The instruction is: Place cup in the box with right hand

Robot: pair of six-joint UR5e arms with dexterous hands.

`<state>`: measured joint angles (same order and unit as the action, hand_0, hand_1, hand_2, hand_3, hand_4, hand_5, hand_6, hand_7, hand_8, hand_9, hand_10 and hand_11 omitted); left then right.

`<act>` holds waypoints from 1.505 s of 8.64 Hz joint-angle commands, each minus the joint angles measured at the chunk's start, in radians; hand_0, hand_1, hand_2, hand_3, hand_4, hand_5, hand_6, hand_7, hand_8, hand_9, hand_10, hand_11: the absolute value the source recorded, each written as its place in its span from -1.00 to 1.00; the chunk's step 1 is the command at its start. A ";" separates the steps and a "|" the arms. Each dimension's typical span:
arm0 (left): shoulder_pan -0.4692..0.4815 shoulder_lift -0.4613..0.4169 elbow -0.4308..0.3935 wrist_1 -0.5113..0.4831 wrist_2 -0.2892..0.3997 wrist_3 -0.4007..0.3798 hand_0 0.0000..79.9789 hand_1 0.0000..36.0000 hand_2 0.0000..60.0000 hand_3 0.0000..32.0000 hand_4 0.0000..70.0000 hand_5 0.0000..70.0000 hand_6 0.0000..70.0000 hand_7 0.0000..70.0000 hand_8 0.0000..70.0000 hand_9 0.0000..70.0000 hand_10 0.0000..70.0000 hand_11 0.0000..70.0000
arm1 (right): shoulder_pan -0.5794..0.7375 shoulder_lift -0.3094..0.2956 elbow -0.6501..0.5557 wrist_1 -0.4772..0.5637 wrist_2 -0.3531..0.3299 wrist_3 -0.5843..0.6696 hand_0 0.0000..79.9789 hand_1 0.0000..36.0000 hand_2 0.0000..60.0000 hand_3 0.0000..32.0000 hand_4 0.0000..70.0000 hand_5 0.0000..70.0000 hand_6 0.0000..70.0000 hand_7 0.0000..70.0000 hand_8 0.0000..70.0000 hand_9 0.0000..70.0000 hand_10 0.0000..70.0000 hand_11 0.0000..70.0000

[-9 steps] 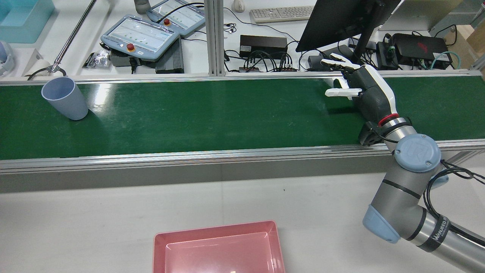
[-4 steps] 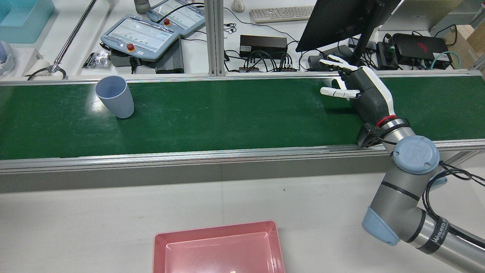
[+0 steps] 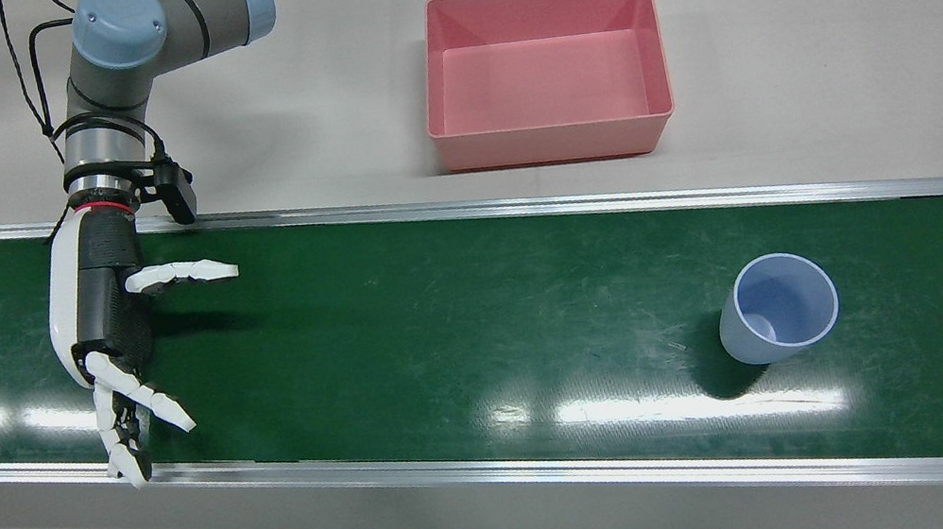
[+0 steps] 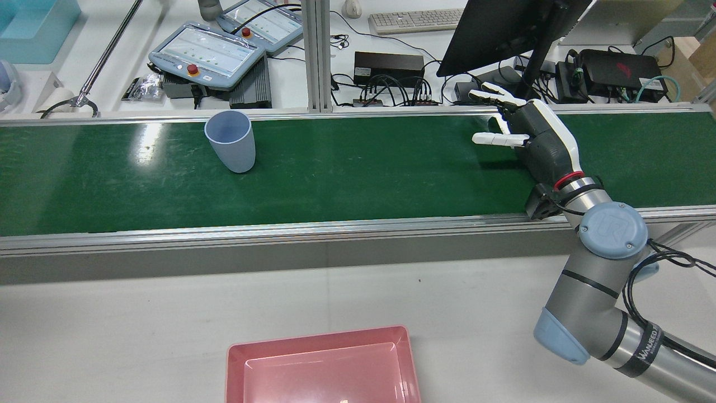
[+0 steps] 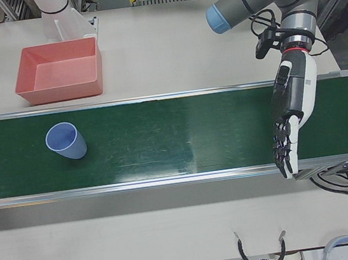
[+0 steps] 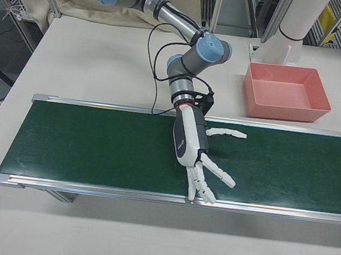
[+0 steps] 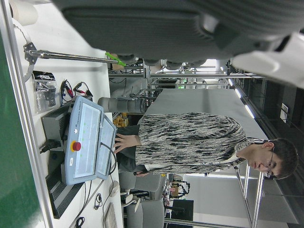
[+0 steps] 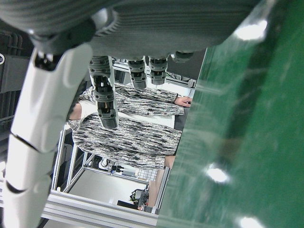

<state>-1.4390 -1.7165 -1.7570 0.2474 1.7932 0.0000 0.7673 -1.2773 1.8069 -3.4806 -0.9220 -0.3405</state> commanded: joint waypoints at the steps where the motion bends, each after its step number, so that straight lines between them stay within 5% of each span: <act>1: -0.001 0.000 0.001 0.000 0.000 0.000 -1.00 -1.00 -1.00 -1.00 -1.00 -1.00 -1.00 -1.00 -1.00 -1.00 -1.00 -1.00 | 0.000 0.003 0.000 0.000 0.000 0.000 0.22 -0.31 -0.71 -1.00 -0.55 -0.88 -0.87 -0.49 -0.83 -0.64 -1.00 -1.00; 2: 0.000 0.000 0.001 0.000 0.000 0.000 -1.00 -1.00 -1.00 -1.00 -1.00 -1.00 -1.00 -1.00 -1.00 -1.00 -1.00 -1.00 | 0.000 0.003 0.000 0.000 0.000 0.000 0.23 -0.35 -0.80 -1.00 -0.52 -0.88 -0.87 -0.49 -0.83 -0.64 -1.00 -1.00; 3: -0.001 0.000 0.001 0.000 0.000 0.000 -1.00 -1.00 -1.00 -1.00 -1.00 -1.00 -1.00 -1.00 -1.00 -1.00 -1.00 -1.00 | -0.002 0.003 0.000 0.000 0.000 0.000 0.22 -0.24 -0.60 -1.00 -0.59 -0.88 -0.87 -0.48 -0.83 -0.64 -1.00 -1.00; 4: -0.001 0.000 0.001 0.000 0.000 0.000 -1.00 -1.00 -1.00 -1.00 -1.00 -1.00 -1.00 -1.00 -1.00 -1.00 -1.00 -1.00 | -0.003 0.003 0.002 0.000 0.000 0.000 0.26 -0.45 -1.00 -1.00 -0.45 -0.88 -0.87 -0.48 -0.83 -0.64 -1.00 -1.00; 5: -0.001 0.000 0.001 0.000 0.000 0.000 -1.00 -1.00 -1.00 -1.00 -1.00 -1.00 -1.00 -1.00 -1.00 -1.00 -1.00 -1.00 | -0.005 0.003 0.002 0.000 0.000 0.000 0.24 -0.40 -0.90 -1.00 -0.46 -0.88 -0.87 -0.48 -0.83 -0.64 -1.00 -1.00; 6: 0.000 0.000 0.001 0.000 0.000 0.000 -1.00 -1.00 -1.00 -1.00 -1.00 -1.00 -1.00 -1.00 -1.00 -1.00 -1.00 -1.00 | -0.008 0.004 0.005 0.000 0.000 0.000 0.26 -0.45 -1.00 -1.00 -0.44 -0.88 -0.87 -0.48 -0.83 -0.64 -1.00 -1.00; 7: 0.000 0.000 0.001 0.000 0.000 0.000 -1.00 -1.00 -1.00 -1.00 -1.00 -1.00 -1.00 -1.00 -1.00 -1.00 -1.00 -1.00 | -0.013 0.003 0.005 0.000 0.000 0.000 0.22 -0.30 -0.70 -1.00 -0.55 -0.88 -0.87 -0.48 -0.83 -0.64 -1.00 -1.00; 13: 0.000 0.000 0.001 0.000 0.000 0.000 -1.00 -1.00 -1.00 -1.00 -1.00 -1.00 -1.00 -1.00 -1.00 -1.00 -1.00 -1.00 | -0.014 0.004 0.003 -0.002 0.000 -0.003 0.26 -0.44 -1.00 -1.00 -0.43 -0.88 -0.87 -0.47 -0.83 -0.63 -1.00 -1.00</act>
<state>-1.4393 -1.7165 -1.7564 0.2470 1.7932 0.0000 0.7535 -1.2734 1.8116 -3.4806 -0.9219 -0.3429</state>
